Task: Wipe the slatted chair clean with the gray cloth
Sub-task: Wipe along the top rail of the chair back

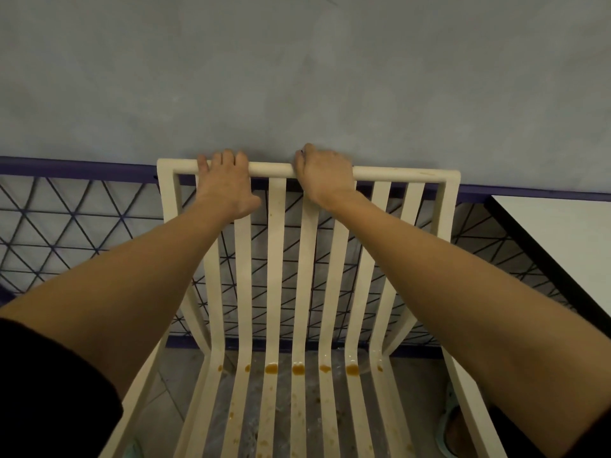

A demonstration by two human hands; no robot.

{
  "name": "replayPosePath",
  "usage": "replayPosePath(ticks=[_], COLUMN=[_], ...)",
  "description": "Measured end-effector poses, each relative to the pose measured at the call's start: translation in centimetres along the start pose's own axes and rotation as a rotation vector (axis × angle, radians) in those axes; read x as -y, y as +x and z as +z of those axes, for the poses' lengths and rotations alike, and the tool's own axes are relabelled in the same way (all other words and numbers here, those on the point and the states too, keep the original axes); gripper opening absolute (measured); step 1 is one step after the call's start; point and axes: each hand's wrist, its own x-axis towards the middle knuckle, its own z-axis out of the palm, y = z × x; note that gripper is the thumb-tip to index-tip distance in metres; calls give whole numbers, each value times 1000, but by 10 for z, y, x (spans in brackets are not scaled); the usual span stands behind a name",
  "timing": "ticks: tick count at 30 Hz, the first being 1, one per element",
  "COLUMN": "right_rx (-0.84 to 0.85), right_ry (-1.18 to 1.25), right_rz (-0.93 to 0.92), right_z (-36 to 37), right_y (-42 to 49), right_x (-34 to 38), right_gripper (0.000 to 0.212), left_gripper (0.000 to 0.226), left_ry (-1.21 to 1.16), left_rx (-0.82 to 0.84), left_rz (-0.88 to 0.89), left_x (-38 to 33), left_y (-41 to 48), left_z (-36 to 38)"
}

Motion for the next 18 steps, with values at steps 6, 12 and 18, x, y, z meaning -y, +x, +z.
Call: replayPosePath(ticks=[6, 12, 18], right_rx=[-248, 73, 85], right_ry=[165, -33, -66], right_rz=[72, -63, -69], right_z=[23, -7, -6], right_y=[-15, 12, 13], right_x=[8, 4, 4], right_gripper=[34, 21, 17], left_gripper=[66, 62, 64], left_ry=[15, 23, 13], left_rx=[14, 18, 23], left_rz=[2, -1, -2], left_x=[-1, 1, 0], left_y=[1, 1, 1], left_z=[0, -1, 0])
